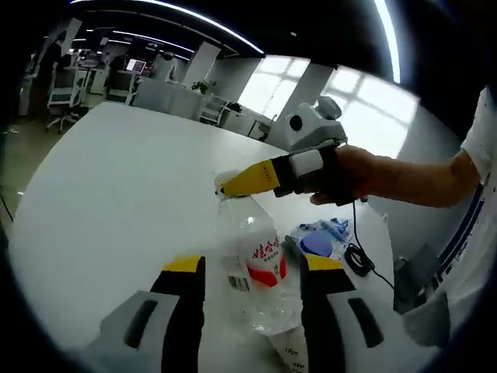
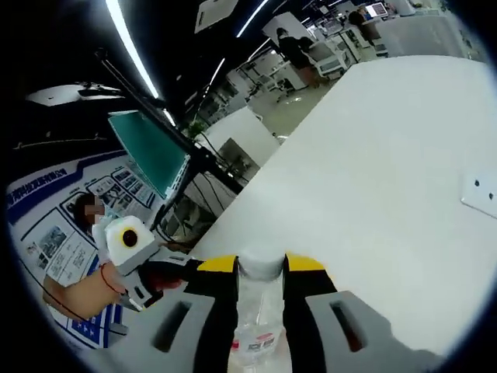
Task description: Arrange the tabletop items into an orderly group along one side of the table until the central work area is clear of visible clutter.
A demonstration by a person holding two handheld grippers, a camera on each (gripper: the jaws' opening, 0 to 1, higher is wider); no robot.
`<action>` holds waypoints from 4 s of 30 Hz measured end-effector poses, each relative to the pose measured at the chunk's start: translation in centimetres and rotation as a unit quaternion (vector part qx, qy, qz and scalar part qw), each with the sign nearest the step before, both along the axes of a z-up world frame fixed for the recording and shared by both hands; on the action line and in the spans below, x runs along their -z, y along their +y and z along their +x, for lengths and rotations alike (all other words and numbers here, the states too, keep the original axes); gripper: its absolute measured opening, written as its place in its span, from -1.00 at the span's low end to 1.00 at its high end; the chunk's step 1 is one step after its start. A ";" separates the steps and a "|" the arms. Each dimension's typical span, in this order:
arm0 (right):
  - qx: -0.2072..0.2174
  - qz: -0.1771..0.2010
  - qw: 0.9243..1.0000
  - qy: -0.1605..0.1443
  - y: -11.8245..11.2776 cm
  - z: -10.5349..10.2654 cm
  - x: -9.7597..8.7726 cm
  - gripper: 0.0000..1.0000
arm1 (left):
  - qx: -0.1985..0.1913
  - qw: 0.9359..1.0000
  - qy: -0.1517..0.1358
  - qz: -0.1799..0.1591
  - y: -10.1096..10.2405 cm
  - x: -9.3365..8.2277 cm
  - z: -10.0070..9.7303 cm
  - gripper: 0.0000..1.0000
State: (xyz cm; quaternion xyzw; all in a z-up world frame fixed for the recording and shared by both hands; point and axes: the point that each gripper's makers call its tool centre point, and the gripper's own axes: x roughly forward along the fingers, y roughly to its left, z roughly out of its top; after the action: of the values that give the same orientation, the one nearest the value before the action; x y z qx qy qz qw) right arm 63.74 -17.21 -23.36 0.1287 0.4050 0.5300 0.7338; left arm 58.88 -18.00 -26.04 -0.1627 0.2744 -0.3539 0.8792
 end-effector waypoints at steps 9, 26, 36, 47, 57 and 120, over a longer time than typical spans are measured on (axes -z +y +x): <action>-0.008 0.003 0.999 -0.042 -0.6 -0.8 -1.1 -0.63 | 0.092 0.995 0.006 -0.024 -2.9 1.4 -0.4 -0.01; -0.002 -0.037 0.985 -0.169 -1.0 -2.9 -3.7 -0.63 | 0.160 0.986 -0.044 -0.004 -4.1 0.1 -0.6 -0.19; 0.018 -0.058 0.972 -0.228 -1.7 -2.8 -4.5 -0.63 | 0.169 0.982 -0.080 0.023 -4.2 -0.3 0.4 -0.20; 0.026 -0.087 0.947 -0.310 -1.9 -3.8 -5.2 -0.63 | 0.181 0.978 -0.100 0.025 -4.5 -0.7 0.5 -0.19; 0.021 -0.095 0.938 -0.333 -1.9 -3.8 -5.3 -0.62 | 0.180 0.978 -0.104 0.027 -4.6 -0.8 0.7 -0.19; -0.003 -0.144 0.916 -0.374 -2.9 -5.1 -4.6 -0.46 | 0.173 0.980 -0.088 0.034 -4.4 0.2 -0.5 -0.09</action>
State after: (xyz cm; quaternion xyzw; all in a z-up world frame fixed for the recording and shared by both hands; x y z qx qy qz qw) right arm 58.65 -20.16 -18.76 -0.1872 0.1736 0.4775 0.8407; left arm 58.41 -22.41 -26.26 -0.0507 0.2318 -0.5038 0.8306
